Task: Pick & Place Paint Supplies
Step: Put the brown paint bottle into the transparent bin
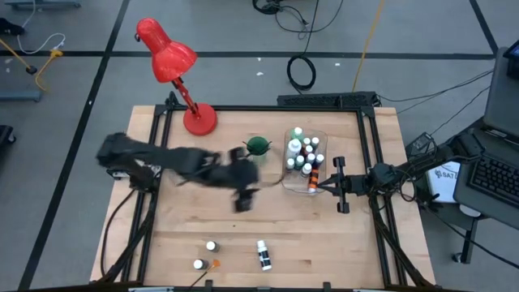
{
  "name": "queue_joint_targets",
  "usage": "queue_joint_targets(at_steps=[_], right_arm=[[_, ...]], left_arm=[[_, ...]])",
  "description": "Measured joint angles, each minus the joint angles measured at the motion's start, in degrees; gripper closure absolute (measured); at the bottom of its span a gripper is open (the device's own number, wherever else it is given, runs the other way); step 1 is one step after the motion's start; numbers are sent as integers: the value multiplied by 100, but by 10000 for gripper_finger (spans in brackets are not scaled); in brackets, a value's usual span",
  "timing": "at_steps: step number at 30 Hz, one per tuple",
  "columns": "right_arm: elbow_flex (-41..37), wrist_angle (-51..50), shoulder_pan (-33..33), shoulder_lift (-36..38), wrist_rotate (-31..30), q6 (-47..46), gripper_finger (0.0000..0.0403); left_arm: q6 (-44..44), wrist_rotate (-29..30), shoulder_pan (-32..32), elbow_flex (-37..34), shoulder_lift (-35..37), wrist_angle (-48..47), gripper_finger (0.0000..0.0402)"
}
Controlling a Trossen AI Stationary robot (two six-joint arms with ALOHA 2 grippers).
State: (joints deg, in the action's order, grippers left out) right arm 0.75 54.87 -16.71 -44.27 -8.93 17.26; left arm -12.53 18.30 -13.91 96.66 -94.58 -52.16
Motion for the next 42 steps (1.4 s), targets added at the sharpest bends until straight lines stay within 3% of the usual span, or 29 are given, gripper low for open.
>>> queue_joint_targets(at_steps=[6, 11, 17, 23, 29, 36, 42], right_arm=[[0, 29, 0, -2, 0, -5, 399], [1, 34, 0, 0, 2, -177, 399], [2, -2, 0, 0, 2, -306, 399], [0, -24, 0, 0, 4, -306, 399], [1, -28, 0, 0, 7, -308, 399], [2, -86, 0, 0, 9, -321, 399], [1, -153, 0, -2, 9, -377, 399]], left_arm=[[-1835, 284, -1337, -2, 675, -1859, 218], [-2808, 280, -2513, -6, 576, -2091, 249], [-3259, 326, -3336, -17, -95, -2132, 260], [-3305, 124, -3520, -13, -957, -2146, 254], [-3706, -496, -3211, -11, -1555, -2237, 208], [-3380, -916, -2884, -11, -1723, -2215, 166], [-3298, -1079, -2764, -11, -1722, -2334, 157]])
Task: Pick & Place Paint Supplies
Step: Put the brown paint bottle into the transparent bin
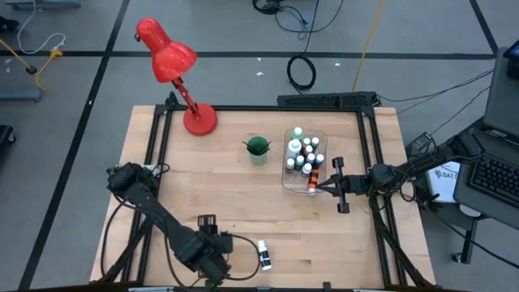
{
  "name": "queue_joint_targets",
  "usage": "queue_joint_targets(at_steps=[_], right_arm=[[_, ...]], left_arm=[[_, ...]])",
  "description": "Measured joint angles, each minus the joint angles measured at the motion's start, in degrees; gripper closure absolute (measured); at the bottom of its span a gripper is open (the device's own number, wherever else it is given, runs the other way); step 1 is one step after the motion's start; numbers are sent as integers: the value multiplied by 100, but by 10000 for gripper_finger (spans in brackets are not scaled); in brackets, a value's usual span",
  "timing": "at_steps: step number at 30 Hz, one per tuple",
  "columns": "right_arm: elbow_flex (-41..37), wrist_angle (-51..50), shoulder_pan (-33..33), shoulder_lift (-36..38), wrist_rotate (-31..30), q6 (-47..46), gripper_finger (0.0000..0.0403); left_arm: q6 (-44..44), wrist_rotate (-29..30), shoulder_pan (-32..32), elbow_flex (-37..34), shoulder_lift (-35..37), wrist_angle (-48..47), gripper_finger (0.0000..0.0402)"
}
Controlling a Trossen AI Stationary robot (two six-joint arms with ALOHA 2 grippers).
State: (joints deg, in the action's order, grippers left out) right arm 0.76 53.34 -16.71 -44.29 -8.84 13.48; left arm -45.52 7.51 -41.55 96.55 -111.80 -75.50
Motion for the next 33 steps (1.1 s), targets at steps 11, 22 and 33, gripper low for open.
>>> queue_joint_targets(at_steps=[11, 22, 33], right_arm=[[-1, -9, 0, 0, 0, -211, 399], [-1, -5, -1, 0, -2, -169, 399], [0, -5, 0, 0, -2, -60, 399]], left_arm=[[263, -431, -39, -514, -1, 424, 206], [500, -403, 132, -514, 1, 526, 220], [302, -472, 141, -514, 9, 548, 265]])
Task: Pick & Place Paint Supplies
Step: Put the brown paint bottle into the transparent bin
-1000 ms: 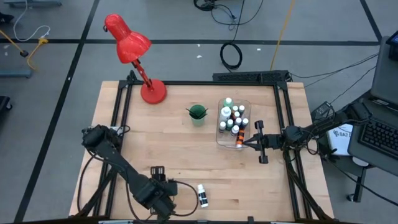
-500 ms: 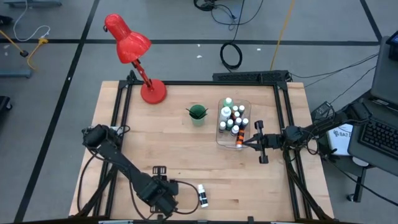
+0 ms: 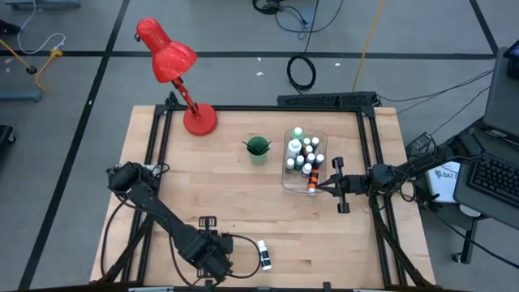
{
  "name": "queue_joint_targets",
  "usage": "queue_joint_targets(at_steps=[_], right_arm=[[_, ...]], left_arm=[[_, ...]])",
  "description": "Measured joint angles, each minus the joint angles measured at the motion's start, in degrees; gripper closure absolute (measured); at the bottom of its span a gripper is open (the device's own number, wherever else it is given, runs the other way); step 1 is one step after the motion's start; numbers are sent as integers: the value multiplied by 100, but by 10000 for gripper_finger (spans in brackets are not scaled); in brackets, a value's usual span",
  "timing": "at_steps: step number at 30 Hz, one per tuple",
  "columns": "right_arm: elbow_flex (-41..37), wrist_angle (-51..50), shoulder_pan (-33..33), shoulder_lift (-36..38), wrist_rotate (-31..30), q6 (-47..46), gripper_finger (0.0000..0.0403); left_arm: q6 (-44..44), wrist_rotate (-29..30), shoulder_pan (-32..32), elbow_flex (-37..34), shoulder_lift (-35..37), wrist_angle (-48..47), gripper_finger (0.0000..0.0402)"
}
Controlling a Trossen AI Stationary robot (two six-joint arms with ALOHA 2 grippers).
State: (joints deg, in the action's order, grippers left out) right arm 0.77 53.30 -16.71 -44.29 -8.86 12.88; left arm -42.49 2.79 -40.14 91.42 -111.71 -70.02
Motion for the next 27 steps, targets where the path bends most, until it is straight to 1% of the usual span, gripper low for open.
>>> queue_joint_targets(at_steps=[3, 6, 9, 11, 14, 19, 21, 23, 25, 27], right_arm=[[0, 1, 0, 0, 0, 0, 399], [-1, 14, 0, 0, -2, 28, 399], [-1, 97, 0, 2, -2, 84, 399], [0, 129, 0, 0, -2, 89, 399], [-1, 170, 0, 2, -2, 90, 399], [0, 221, 0, 1, -4, 173, 399], [-1, 221, 0, 2, -4, 216, 399], [1, 219, 0, 0, -4, 305, 399], [-1, 219, 0, 2, -4, 379, 399], [-1, 219, 0, 0, -4, 449, 399]], left_arm=[[133, -77, 0, 0, 3, -2, 302], [483, -176, 63, 52, 3, -79, 303], [907, -254, 287, 363, 13, -369, 303], [1246, -276, 585, 720, 36, -558, 303], [1851, -174, 1190, 1362, 36, -724, 303], [3020, 271, 2329, 2314, 34, -344, 303], [3410, 363, 2731, 2687, 34, -139, 303], [3598, 440, 3077, 3029, 40, 106, 303], [3546, 398, 3376, 3313, -19, 415, 303], [3431, 186, 3625, 3606, -199, 394, 303]])
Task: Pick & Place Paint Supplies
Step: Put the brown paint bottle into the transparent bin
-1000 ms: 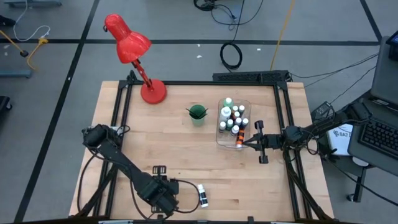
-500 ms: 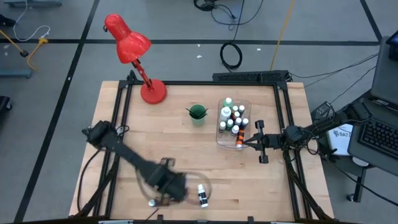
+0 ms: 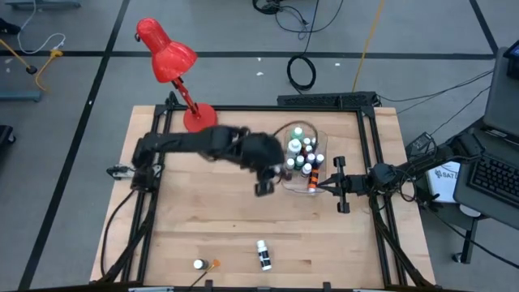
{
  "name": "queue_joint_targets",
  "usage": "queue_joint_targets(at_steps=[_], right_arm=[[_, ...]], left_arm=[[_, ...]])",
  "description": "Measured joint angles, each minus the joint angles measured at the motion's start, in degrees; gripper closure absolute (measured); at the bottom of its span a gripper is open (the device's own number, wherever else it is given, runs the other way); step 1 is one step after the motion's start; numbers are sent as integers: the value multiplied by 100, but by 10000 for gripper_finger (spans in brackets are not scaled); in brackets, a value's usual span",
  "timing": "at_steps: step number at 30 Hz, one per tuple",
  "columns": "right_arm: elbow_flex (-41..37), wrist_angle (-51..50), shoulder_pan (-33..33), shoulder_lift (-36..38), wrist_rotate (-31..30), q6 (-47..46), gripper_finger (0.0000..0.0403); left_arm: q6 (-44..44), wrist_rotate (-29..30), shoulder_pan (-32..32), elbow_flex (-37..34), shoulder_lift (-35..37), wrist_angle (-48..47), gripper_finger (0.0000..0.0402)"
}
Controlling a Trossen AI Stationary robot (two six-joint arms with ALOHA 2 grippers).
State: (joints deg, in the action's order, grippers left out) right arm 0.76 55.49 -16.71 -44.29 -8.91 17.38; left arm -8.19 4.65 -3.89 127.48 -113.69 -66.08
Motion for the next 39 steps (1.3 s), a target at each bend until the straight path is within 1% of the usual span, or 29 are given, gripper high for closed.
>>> queue_joint_targets(at_steps=[4, 8, 12, 18, 26, 39], right_arm=[[-1, 244, 0, 0, -2, 55, 399], [-1, 351, 0, 2, 0, 32, 399], [-1, 328, 0, 2, 0, -20, 399], [0, 245, 0, -1, 0, -33, 399], [-1, 249, 0, -4, 0, -31, 399], [0, 184, 0, -4, 2, -38, 399]], left_arm=[[52, -285, 276, 395, -611, -178, 303], [100, -469, 362, 721, -1122, -328, 303], [173, -455, 439, 738, -1473, -316, 303], [177, -414, 584, 746, -1717, -60, 303], [184, -335, 740, 741, -2035, 26, 303], [187, -181, 805, 730, -2476, 178, 299]])
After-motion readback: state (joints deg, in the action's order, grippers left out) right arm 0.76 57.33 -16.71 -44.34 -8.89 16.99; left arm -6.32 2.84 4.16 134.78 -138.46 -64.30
